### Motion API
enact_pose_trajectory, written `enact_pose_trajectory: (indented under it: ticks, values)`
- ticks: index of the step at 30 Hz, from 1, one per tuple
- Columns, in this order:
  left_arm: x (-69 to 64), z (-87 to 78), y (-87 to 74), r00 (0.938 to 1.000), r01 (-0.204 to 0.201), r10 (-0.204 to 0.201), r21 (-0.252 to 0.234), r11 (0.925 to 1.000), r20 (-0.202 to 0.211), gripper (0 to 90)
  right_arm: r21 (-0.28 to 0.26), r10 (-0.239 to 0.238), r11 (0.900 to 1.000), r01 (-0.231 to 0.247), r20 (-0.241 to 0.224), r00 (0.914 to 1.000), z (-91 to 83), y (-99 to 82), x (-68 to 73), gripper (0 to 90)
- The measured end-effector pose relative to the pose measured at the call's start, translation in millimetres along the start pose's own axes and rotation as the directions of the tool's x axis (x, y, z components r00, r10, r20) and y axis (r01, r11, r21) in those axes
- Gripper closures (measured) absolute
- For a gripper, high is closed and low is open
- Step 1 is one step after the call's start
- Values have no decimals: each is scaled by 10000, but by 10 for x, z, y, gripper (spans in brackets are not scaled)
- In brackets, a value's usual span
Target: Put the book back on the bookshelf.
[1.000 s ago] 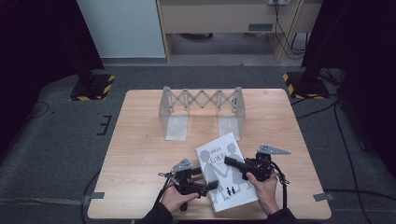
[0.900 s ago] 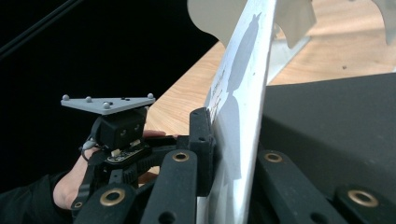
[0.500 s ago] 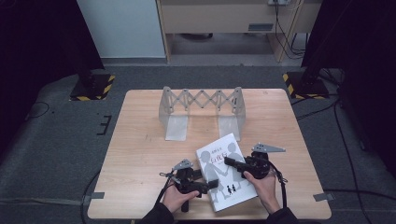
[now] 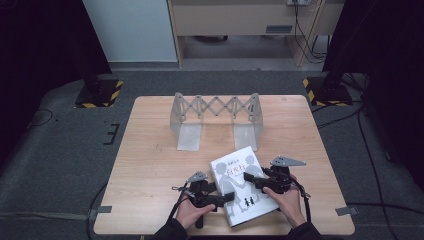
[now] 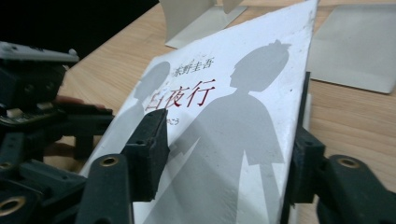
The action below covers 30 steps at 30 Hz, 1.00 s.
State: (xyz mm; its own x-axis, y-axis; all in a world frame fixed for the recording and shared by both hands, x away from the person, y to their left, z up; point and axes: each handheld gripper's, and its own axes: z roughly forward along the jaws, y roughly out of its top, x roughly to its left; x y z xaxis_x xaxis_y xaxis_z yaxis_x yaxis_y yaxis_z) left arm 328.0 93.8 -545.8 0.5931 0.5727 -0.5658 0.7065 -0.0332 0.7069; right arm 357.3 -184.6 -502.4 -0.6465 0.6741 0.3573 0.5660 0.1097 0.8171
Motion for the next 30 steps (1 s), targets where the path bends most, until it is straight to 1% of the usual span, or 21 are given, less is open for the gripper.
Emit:
enact_pose_trajectory:
  ticks: [3,6,8,11,12,13,16,21,26,30]
  values:
    - [-9,2,0,10000,-34,34,23,10000,-88,26,77,-49,10000,48,142,9999,-10,-25,-21,392]
    - [-16,7,0,9999,-91,92,51,9999,-136,30,231,48,9997,-53,207,9998,-7,-47,-40,370]
    - [-22,8,1,9997,-126,128,81,9999,-199,32,295,-51,9996,44,233,9997,-10,-59,-52,354]
    - [-31,14,2,9994,-188,191,96,9998,-302,39,582,-333,9978,304,481,9983,-24,-85,-75,330]
    - [-36,16,3,9992,-233,237,128,9996,-336,41,708,-291,9972,254,525,9982,-30,-93,-82,330]
    - [-38,19,4,9991,-248,253,138,9996,-344,41,686,-264,9974,229,510,9984,-30,-107,-94,330]
    - [-38,22,6,9991,-235,240,135,9996,-343,41,515,46,9986,-69,451,9990,-24,-152,-118,331]
    - [-39,25,8,9991,-268,273,145,9995,-327,38,495,91,9987,-113,447,9990,-21,-163,-129,331]
    - [-71,48,9,9980,-452,462,260,9986,-426,3,461,309,9984,-326,374,9988,-20,-177,-138,332]
    - [-70,49,9,9981,-444,454,255,9987,-414,0,473,319,9983,-336,369,9988,-19,-182,-146,333]
